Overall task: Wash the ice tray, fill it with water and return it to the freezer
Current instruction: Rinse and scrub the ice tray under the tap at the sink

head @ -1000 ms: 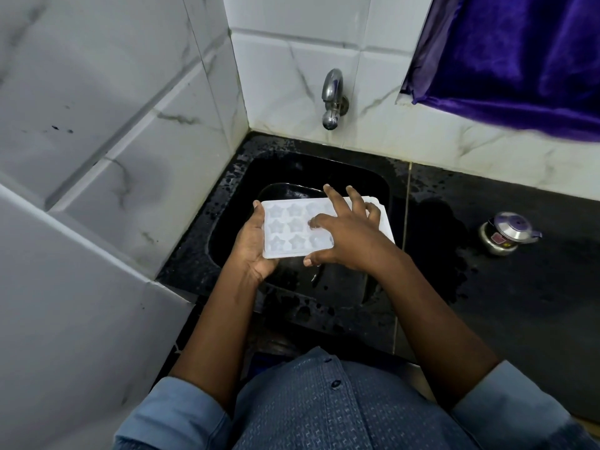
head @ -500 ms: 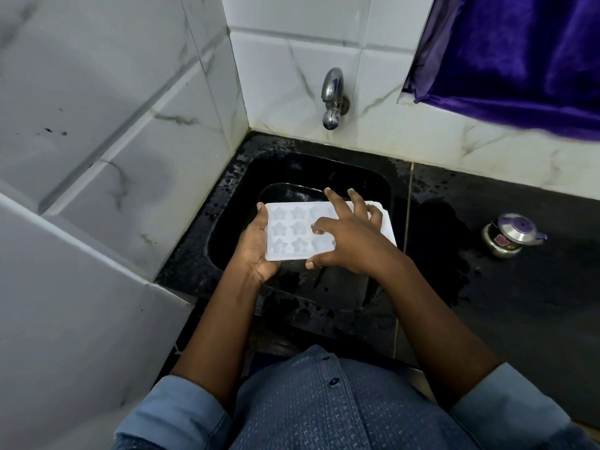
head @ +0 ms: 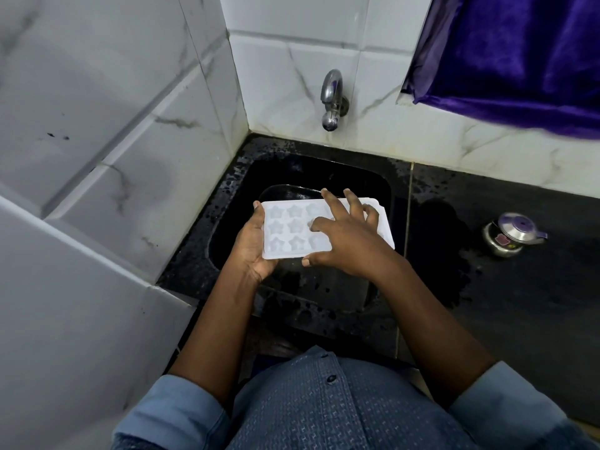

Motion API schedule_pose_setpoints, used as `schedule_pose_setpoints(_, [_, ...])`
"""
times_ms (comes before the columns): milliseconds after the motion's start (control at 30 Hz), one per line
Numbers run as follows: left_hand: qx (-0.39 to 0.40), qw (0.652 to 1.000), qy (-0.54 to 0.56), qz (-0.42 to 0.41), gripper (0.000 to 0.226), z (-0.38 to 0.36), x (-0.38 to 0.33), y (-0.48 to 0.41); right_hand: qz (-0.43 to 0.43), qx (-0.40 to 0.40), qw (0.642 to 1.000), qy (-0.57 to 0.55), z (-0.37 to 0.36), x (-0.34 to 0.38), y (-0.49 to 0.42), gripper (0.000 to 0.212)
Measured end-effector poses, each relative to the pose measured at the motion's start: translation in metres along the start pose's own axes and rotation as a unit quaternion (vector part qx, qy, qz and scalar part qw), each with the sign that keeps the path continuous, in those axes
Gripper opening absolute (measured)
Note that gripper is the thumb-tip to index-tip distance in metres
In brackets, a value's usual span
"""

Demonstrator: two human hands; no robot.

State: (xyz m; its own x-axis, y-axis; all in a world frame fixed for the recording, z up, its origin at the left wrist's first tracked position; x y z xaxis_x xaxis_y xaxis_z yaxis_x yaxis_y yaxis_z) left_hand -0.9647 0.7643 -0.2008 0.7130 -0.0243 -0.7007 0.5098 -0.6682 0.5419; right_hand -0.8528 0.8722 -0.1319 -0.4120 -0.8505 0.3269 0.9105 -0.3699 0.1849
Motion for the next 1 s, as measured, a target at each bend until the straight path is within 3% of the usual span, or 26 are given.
schedule_pose_setpoints(1000, [0.022, 1.0, -0.012, 0.003, 0.078, 0.001, 0.0018, -0.0019, -0.001, 0.011, 1.0, -0.003, 0.0005, 0.0018, -0.0004, 0.07])
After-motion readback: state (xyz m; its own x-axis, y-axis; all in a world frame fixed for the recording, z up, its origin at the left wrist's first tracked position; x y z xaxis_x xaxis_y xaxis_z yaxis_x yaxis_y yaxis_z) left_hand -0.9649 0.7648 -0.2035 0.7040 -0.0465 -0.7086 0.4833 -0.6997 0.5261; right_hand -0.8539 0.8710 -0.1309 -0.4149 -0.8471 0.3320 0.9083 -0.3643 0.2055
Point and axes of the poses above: each hand's wrist, its own y-axis away from the middle knuckle, its own z-axis out of the back of the hand, x = y × z, the point moved 8 cm from there along -y, towards the middle knuckle, and after that the axes turned 3 degrees about -y, right-handed, at the moved point
